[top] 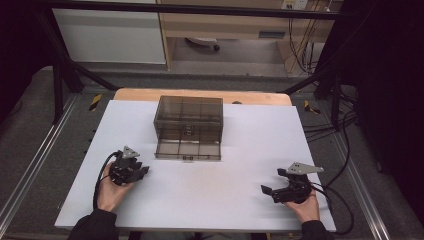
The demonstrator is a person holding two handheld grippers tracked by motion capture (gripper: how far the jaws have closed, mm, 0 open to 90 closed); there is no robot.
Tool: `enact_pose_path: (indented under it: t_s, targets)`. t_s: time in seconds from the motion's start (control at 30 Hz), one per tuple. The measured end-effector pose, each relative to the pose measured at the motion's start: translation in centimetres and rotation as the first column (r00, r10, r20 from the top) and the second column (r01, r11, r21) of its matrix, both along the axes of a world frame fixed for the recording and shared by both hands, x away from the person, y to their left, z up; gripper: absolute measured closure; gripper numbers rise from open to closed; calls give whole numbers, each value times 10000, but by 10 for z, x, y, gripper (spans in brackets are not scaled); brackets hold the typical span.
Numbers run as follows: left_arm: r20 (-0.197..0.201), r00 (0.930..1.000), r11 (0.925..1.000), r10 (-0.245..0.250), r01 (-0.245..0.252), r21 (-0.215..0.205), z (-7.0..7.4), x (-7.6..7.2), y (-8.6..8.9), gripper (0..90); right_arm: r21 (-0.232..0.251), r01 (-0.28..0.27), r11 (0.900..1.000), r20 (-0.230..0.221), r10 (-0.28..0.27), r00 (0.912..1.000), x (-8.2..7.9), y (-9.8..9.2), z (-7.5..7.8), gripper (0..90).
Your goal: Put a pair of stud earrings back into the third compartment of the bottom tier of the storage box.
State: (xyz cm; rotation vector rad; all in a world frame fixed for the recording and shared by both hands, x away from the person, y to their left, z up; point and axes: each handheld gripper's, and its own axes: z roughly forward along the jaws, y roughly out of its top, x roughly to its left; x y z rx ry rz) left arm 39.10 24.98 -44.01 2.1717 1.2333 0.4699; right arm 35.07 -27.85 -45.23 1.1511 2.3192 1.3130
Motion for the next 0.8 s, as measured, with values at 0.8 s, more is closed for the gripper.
enact_pose_path:
  t_s: [0.8]
  targets:
    - [-82, 9999, 9998, 108, -106, 195, 0, -1, -3, 788, 12, 10, 10000, -1, -10, 10000, 0, 0, 0, 16]
